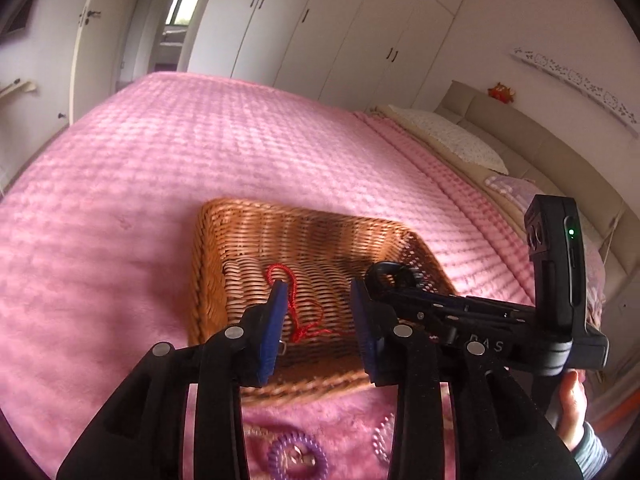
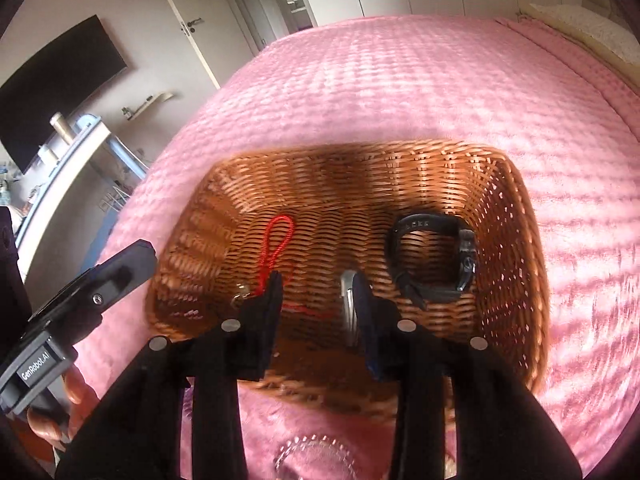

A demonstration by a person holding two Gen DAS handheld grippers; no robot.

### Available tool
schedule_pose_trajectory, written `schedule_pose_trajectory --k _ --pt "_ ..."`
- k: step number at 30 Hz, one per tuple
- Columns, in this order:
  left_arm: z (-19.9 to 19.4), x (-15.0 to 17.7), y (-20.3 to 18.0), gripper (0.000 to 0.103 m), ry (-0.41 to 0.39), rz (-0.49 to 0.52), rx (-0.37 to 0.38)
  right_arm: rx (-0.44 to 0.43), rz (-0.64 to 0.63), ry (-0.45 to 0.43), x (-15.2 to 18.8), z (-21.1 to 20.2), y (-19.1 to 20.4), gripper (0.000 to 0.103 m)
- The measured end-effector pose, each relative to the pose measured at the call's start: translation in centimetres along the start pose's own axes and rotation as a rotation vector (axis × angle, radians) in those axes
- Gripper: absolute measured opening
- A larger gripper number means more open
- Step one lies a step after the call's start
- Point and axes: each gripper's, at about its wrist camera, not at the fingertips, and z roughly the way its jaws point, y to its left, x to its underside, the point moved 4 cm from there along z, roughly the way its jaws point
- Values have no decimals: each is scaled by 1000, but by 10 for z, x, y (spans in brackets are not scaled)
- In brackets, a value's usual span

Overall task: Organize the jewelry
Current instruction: 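Carry both held items into the wicker basket and open both tools, then grasp the purple coil hair tie with the left tool while the right grasps the cream coil tie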

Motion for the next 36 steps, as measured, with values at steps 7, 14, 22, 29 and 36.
schedule_pose_trajectory --k 7,14,22,29,36 --pt "-68 15 -15 32 -71 41 11 -43 -46 -98 25 -76 10 33" --pt "-99 50 -22 32 -83 58 6 4 -93 -144 62 -112 -1 33" --pt "-87 94 -10 32 -11 30 -9 144 -109 -114 112 -88 -36 33" --pt "-44 110 7 32 118 -5 -58 160 -34 -69 132 -60 -70 33" --pt "-16 119 18 32 158 -23 -93 147 -19 -46 142 -46 -74 33"
